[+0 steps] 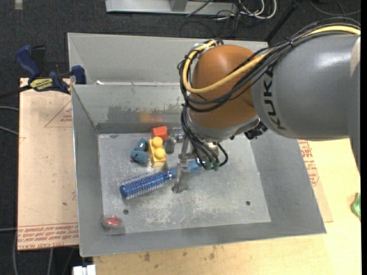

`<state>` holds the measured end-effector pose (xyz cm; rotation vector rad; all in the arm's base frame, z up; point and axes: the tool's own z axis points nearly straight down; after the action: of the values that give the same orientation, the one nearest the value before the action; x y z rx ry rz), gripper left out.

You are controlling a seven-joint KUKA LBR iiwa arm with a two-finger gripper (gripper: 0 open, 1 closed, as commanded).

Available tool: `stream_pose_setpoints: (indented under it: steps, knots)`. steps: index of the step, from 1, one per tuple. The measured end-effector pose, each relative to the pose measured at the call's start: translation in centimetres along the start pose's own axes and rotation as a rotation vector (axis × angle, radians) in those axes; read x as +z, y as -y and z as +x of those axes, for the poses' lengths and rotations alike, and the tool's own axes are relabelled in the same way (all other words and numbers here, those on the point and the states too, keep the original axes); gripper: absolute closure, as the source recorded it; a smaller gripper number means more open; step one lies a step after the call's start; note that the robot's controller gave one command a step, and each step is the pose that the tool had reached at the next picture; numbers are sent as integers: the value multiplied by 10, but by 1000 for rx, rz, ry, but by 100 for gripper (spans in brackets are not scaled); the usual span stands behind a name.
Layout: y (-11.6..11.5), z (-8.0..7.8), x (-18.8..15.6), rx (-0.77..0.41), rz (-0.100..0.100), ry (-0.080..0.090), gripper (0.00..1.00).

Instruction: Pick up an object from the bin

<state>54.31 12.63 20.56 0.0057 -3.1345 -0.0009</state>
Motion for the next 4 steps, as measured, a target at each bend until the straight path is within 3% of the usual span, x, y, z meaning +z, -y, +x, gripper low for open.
stream_pose_setpoints:
  steps: [1, 2, 3, 4]
  knots:
    - [-25, -23, 120, -111, 1, 2, 0]
    - [-25, -25, 115, -109, -1, 7, 100]
    - [-8, -10, 14, -118, 0, 15, 100]
    - [-3, -32, 3, -228, 0, 10, 100]
